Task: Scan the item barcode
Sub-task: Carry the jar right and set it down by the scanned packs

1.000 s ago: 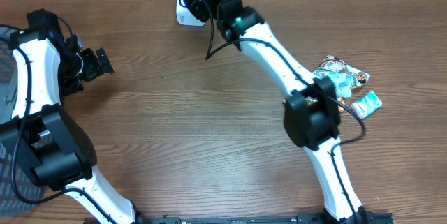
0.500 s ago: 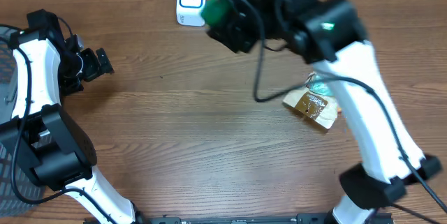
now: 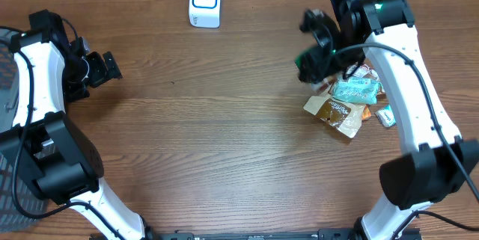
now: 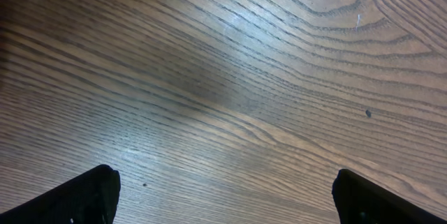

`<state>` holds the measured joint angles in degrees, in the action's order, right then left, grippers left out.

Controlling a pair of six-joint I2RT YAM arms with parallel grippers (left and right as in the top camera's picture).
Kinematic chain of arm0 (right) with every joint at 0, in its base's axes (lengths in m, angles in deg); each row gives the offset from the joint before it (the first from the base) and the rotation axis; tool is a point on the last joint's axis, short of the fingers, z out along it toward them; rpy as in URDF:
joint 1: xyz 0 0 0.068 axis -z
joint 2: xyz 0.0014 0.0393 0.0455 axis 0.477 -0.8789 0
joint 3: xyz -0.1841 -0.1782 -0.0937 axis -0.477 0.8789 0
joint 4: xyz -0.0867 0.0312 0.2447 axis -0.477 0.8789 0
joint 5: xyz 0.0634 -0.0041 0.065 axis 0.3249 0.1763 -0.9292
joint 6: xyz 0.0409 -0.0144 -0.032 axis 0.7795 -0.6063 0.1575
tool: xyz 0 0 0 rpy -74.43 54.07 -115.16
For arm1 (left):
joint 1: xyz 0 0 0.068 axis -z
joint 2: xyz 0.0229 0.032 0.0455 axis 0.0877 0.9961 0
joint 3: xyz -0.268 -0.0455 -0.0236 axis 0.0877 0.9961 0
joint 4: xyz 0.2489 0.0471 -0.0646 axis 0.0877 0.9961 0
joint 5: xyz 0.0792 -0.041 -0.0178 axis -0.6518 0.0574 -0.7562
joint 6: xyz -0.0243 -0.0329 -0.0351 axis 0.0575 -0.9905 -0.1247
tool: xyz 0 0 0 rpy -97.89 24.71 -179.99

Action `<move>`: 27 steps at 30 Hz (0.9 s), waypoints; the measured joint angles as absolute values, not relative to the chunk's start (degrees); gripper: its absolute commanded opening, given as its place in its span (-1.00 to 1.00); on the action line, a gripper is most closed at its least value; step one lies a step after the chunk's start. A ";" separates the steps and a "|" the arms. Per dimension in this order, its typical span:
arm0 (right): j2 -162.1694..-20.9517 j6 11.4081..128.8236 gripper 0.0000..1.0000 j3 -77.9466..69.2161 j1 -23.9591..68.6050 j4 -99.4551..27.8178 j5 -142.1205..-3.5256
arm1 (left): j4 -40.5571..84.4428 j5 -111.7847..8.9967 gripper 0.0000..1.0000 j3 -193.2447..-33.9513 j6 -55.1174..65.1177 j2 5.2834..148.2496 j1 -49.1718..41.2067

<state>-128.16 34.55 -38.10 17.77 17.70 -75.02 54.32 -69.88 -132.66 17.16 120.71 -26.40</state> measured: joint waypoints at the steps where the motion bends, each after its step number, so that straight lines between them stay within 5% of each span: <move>1: -128.20 34.88 -0.24 -35.89 18.75 16.76 -75.00 | 54.30 -69.88 0.99 -132.64 17.16 120.71 -26.40; 11: -128.77 46.64 -0.14 -21.77 41.20 8.98 -74.89 | 54.32 -69.88 1.00 -132.64 17.16 120.71 -26.40; 23: -128.75 51.69 0.00 -15.52 48.65 -3.90 -74.89 | 54.35 -69.88 0.99 -132.66 17.16 120.71 -26.40; 27: -128.77 52.89 0.84 -9.91 48.65 -7.57 -77.47 | 54.32 -69.91 0.99 -132.64 17.16 120.71 -26.40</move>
